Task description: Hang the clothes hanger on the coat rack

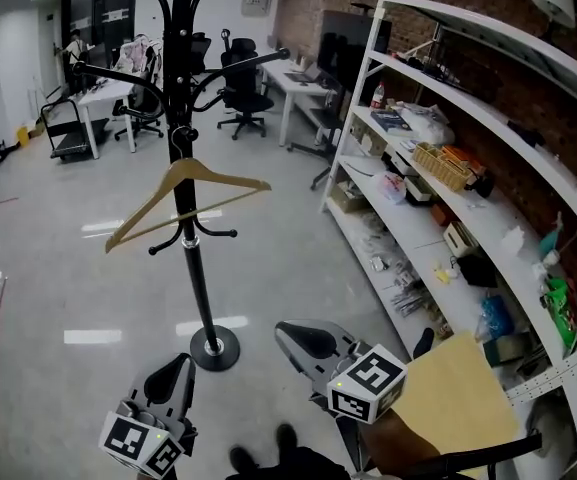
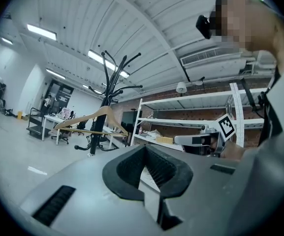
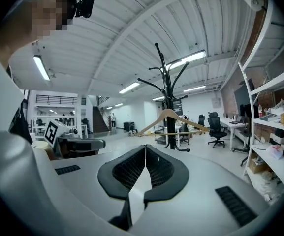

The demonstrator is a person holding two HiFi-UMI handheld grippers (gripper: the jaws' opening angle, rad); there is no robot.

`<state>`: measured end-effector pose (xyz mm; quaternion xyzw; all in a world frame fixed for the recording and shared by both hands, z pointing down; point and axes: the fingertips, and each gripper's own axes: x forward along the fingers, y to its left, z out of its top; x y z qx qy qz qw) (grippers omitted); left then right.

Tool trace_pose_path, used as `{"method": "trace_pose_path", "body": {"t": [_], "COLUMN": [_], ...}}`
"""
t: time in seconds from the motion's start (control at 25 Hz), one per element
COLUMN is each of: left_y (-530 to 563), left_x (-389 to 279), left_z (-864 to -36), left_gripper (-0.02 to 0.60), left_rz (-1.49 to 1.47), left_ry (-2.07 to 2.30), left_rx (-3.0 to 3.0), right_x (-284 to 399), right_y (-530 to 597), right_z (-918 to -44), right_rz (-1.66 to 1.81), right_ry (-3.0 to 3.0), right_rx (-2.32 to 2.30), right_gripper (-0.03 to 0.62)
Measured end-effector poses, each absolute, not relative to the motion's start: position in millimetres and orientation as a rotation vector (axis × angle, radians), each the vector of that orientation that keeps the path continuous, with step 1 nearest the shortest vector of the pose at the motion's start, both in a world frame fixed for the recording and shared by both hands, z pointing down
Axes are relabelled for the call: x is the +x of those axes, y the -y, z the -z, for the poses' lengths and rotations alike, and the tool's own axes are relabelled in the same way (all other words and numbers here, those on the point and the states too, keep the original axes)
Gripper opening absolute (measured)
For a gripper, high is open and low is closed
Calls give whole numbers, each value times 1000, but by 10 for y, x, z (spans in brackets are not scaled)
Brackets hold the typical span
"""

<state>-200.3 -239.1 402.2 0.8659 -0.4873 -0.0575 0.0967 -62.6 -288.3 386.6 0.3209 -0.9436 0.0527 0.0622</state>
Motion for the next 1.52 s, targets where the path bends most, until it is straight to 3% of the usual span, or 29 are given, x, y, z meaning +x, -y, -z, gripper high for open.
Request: {"method": "trace_pose_path", "body": {"t": [0.28, 0.8, 1.12, 1.52], "left_y": [1972, 1129, 581, -577], "left_x": [-1750, -586, -512, -879], "left_z": [-3940, -4021, -3911, -4135], "left_gripper": [0, 0, 0, 0], "left_rz": [167, 57, 62, 148], "left_ry": [1499, 1640, 1688, 1640], "left_rx": [2557, 2427, 2418, 2392], "right_x": [-380, 788, 783, 380], "right_y": [2470, 1809, 1303, 160], "right_z": [-3812, -4048, -3923, -3994], "right_rz": [-142, -286, -248, -235], "right_ry": [2909, 2961, 2989, 2930], "right_rx": [914, 783, 722, 734], "right_gripper": [8, 8, 8, 8]}}
